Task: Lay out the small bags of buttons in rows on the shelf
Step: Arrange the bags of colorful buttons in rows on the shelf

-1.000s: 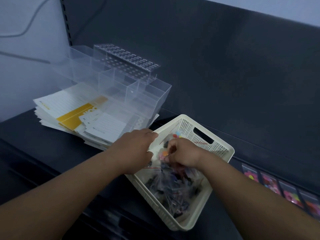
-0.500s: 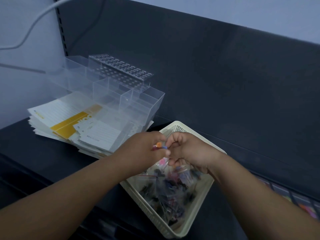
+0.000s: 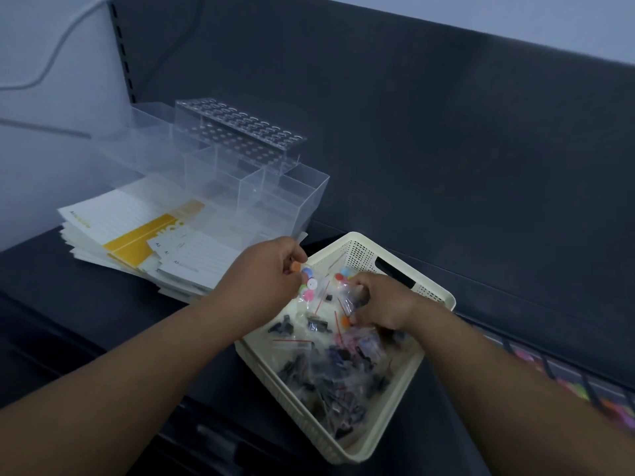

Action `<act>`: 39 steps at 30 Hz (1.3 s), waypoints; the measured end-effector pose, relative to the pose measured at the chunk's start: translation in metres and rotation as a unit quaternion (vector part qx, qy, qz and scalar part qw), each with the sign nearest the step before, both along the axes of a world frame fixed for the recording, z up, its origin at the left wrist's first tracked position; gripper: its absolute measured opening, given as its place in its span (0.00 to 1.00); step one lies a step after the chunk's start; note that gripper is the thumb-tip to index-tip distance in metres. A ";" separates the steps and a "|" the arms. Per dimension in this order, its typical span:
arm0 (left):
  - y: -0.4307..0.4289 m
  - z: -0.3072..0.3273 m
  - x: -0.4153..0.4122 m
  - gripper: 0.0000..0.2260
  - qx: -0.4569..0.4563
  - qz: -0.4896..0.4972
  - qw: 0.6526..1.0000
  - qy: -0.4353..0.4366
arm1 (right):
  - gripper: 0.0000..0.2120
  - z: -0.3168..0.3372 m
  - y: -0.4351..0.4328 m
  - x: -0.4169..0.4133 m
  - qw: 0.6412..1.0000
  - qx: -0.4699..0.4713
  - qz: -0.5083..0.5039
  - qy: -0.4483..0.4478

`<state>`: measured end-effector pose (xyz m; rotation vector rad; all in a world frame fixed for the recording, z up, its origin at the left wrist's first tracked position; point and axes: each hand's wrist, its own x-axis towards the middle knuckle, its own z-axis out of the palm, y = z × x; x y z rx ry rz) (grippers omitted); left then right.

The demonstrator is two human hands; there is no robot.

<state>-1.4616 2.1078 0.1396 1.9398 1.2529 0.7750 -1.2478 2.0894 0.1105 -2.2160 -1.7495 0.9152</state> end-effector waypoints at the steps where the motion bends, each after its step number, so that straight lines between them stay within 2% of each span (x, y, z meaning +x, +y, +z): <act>1: 0.000 0.000 0.000 0.05 0.000 0.000 1.000 -0.001 | 0.25 0.000 0.000 0.001 1.000 0.004 -0.002 0.001; 3: 0.000 0.000 0.000 0.04 -0.001 0.001 1.000 -0.003 | 0.15 0.001 -0.001 0.003 1.000 0.012 0.003 -0.016; 5: 0.000 -0.001 0.000 0.04 0.000 0.001 1.000 -0.004 | 0.10 0.005 0.000 0.006 0.996 0.013 0.008 -0.087; 8: 0.000 0.000 0.001 0.04 0.000 -0.002 1.000 -0.002 | 0.16 0.012 0.000 0.007 0.987 0.015 -0.015 -0.157; 10: 0.001 0.001 0.001 0.04 0.001 -0.004 1.000 0.000 | 0.15 0.015 0.003 0.003 0.983 0.080 -0.037 -0.162; 12: 0.001 0.000 0.001 0.04 -0.001 -0.005 1.000 0.001 | 0.10 0.014 0.010 -0.002 0.980 0.154 -0.063 -0.109; 13: 0.002 0.000 0.001 0.04 -0.001 -0.004 1.000 0.003 | 0.08 0.013 0.013 -0.005 0.982 0.167 -0.076 -0.050; 15: 0.002 -0.001 0.002 0.03 -0.001 -0.002 1.000 0.003 | 0.10 0.011 0.018 -0.010 0.981 0.154 -0.103 0.050; 16: 0.003 -0.001 0.002 0.03 -0.002 -0.001 1.000 -0.001 | 0.09 0.009 0.021 -0.011 0.983 0.137 -0.105 0.061; 19: 0.003 -0.003 0.002 0.03 -0.003 0.003 1.000 -0.009 | 0.04 -0.002 0.030 -0.012 0.993 0.094 -0.066 -0.022; 21: 0.003 -0.004 0.001 0.04 0.001 0.004 1.000 -0.011 | 0.11 -0.007 0.036 -0.014 0.991 0.077 -0.028 -0.101; 23: 0.003 -0.005 0.001 0.04 0.004 0.005 1.000 -0.010 | 0.15 -0.007 0.037 -0.018 0.990 0.061 -0.015 -0.123; 27: 0.003 -0.005 0.001 0.04 0.012 0.005 1.000 -0.001 | 0.03 -0.008 0.033 -0.016 0.998 0.045 -0.032 -0.036; 30: 0.004 -0.005 0.001 0.04 0.008 0.002 1.000 -0.003 | 0.10 -0.004 0.028 -0.012 0.989 0.079 -0.079 0.095; 35: 0.007 -0.002 0.004 0.02 -0.034 0.009 0.998 -0.052 | 0.11 0.018 0.018 -0.012 0.951 0.090 -0.131 0.264; 37: 0.007 -0.001 0.005 0.02 -0.052 0.014 0.995 -0.079 | 0.10 0.022 0.015 -0.009 0.941 0.082 -0.149 0.292; 39: 0.006 0.001 0.006 0.02 -0.061 0.021 0.993 -0.094 | 0.07 0.022 0.013 -0.007 0.951 0.078 -0.158 0.256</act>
